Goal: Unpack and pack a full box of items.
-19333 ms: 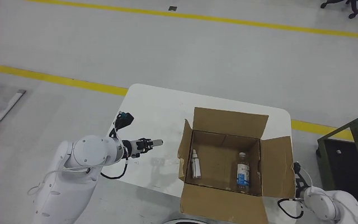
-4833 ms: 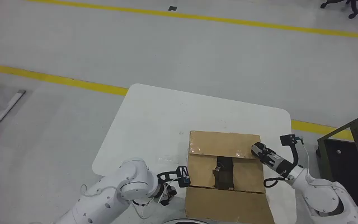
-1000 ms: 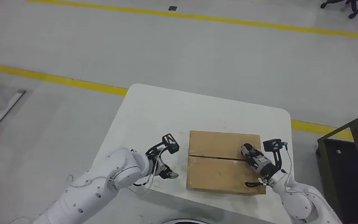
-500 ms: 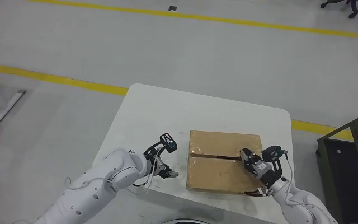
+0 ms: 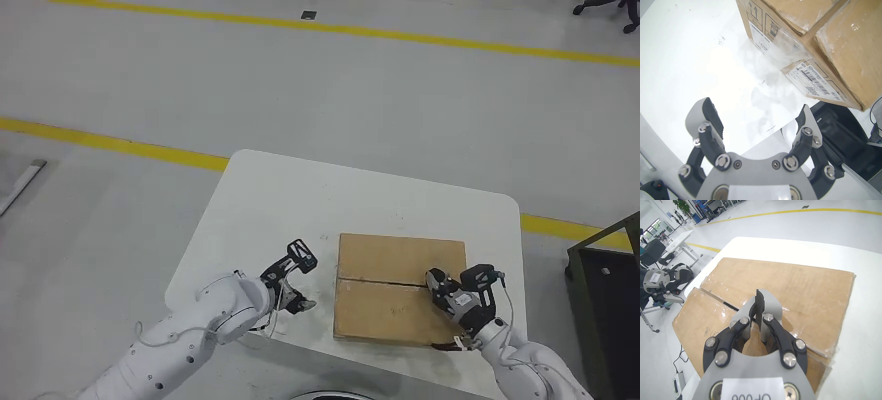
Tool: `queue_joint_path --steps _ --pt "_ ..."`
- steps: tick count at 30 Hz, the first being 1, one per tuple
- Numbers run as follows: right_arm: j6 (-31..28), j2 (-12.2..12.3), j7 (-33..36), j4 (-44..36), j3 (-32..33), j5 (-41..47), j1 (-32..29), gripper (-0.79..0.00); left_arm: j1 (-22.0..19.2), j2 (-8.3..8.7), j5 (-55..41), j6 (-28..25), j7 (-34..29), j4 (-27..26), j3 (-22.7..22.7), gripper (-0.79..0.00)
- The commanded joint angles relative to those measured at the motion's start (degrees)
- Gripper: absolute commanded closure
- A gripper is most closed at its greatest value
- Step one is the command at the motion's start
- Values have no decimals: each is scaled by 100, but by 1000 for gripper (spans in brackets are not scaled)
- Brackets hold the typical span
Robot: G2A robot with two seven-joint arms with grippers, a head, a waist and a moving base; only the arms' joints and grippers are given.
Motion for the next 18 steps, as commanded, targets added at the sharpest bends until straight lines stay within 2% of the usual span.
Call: queue_joint_path --steps 1,9,13,18 --pt "-7 -4 20 1 11 19 1 0 -36 -75 -22 -107 260 157 98 -785" --pt "-20 -16 137 -66 59 108 -2 0 -285 -372 168 -258 862 803 418 -785" --pt "6 -24 175 -124 76 114 -22 0 -439 -555 -80 -96 957 1080 487 -785" --pt "36 -34 218 -125 111 173 16 0 -584 -722 104 -50 1192 1316 591 -785"
